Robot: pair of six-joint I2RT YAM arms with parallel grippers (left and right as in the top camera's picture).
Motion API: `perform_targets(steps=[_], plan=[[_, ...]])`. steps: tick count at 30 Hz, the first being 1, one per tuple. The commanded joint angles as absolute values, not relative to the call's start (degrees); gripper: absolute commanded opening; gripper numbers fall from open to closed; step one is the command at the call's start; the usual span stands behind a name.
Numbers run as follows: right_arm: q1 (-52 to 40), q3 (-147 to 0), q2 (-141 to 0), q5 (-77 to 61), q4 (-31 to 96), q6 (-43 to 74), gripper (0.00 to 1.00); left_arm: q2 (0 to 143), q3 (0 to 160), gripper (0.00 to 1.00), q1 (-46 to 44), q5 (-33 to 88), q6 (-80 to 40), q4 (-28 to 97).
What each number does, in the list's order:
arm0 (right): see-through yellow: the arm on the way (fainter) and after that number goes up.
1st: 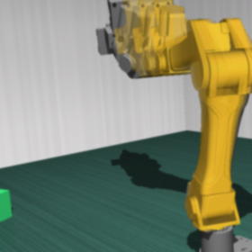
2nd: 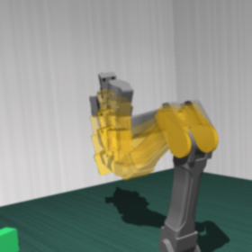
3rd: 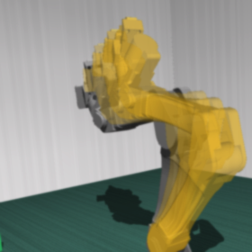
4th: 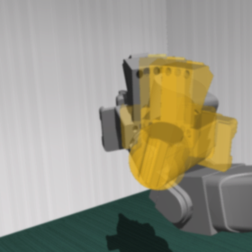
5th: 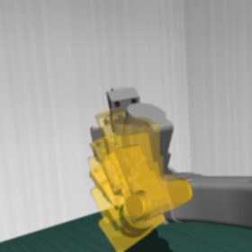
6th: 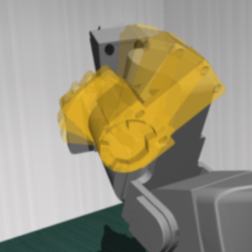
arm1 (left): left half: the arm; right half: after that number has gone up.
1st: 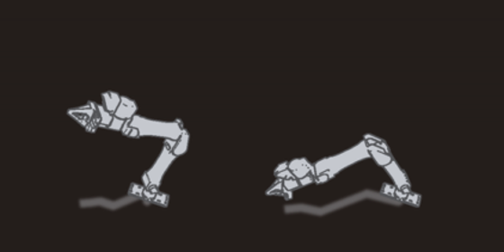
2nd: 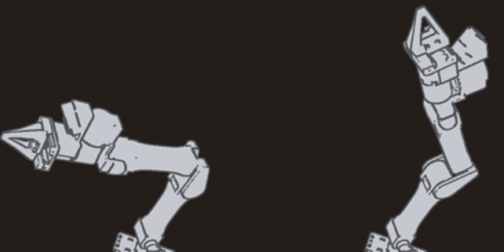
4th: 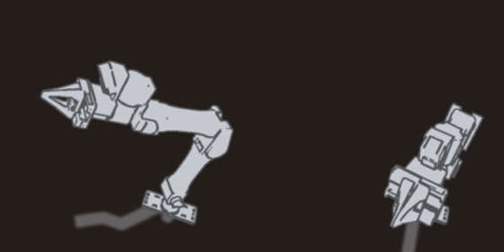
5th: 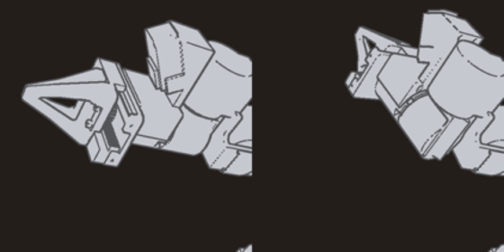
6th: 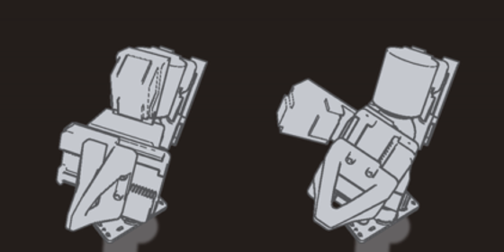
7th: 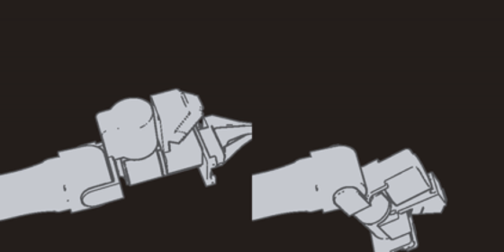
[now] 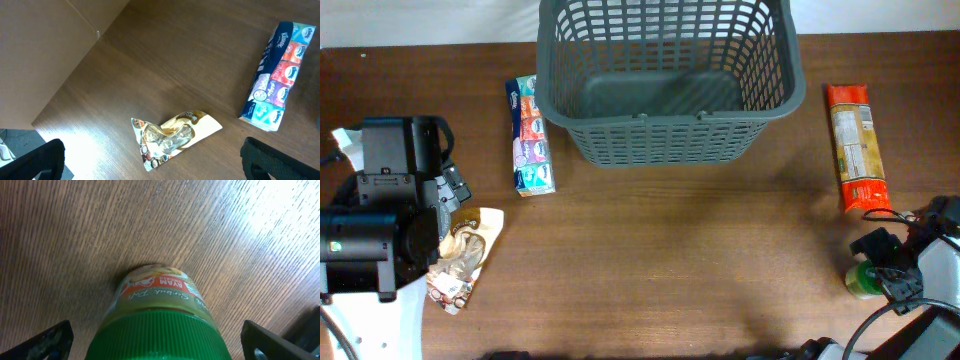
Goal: Pack container
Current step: 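Close the right gripper on the green-lidded jar and lift it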
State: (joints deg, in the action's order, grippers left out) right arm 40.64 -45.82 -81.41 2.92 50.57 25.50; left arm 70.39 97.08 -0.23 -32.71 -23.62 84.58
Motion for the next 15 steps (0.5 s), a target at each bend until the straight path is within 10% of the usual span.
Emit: perform_targets(steps=[1,15], plan=[[40.88,-45.25,-81.82,3.18,50.35,25.76,0.99,70.15,97.58,1.0,0.05,-32.1,-23.75,84.53],[40.91,-44.99,-82.56,3.22,48.51,25.78,0.99,70.15,97.6,1.0,0.05,-32.12,-23.75,84.53]])
